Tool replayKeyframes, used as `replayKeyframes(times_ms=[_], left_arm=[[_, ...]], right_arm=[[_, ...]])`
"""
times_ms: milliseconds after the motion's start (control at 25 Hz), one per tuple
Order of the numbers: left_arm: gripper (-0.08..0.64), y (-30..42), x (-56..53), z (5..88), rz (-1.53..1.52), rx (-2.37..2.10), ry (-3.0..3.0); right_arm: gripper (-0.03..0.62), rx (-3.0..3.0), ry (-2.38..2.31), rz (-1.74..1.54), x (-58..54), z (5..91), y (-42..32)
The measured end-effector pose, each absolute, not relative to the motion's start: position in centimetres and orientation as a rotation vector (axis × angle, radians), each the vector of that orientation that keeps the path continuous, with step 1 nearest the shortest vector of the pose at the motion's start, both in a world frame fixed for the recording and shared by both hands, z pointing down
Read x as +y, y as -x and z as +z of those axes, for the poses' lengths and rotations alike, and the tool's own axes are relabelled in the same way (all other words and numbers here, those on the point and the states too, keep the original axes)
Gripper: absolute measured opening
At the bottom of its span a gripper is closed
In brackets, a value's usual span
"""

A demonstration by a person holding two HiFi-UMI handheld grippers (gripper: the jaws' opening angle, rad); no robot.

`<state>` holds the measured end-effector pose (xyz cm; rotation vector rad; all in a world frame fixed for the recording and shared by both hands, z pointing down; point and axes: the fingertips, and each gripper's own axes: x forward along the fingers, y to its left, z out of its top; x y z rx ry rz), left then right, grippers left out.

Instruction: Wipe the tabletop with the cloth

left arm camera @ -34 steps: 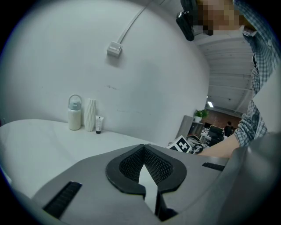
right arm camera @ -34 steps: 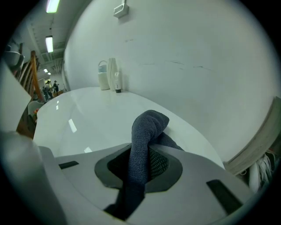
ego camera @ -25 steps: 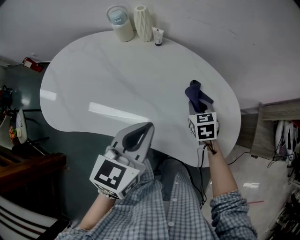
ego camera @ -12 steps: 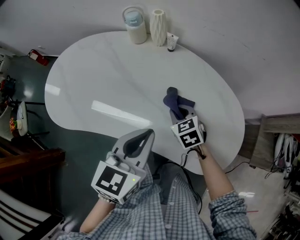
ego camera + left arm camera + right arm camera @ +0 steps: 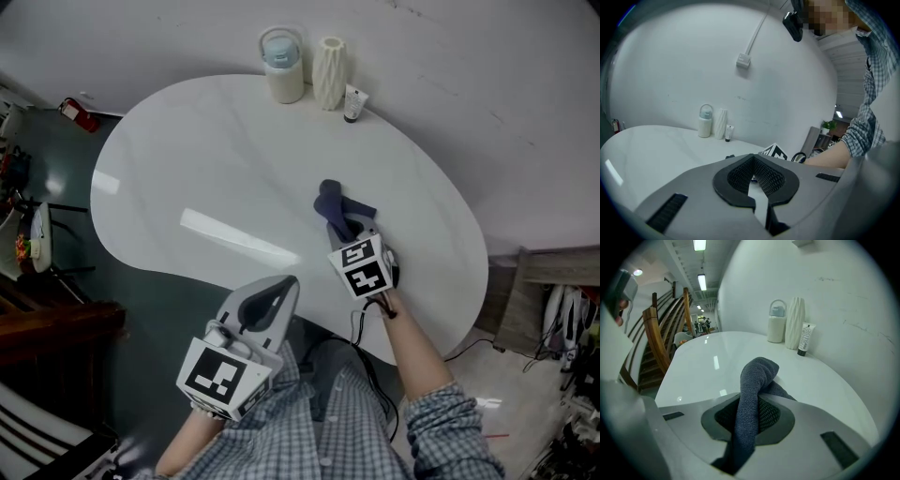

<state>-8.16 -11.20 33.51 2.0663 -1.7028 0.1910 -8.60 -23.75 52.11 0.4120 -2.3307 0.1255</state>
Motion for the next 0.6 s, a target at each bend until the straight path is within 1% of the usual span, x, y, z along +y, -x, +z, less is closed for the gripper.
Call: replayKeyframes(times_ms=[200,600], left_arm=[[0.005,9.4,-11.2,33.8,0.222,-1.719,-2.009],[0.005,10.2,-11.2,34.0,0.186,-1.715,-2.008]], right_arm=[[0.052,-2.326,-0.478,0.152,-26.3,52.0,9.2],[0.052,-2.291,-0.638,0.205,-33.1,51.8,10.1]])
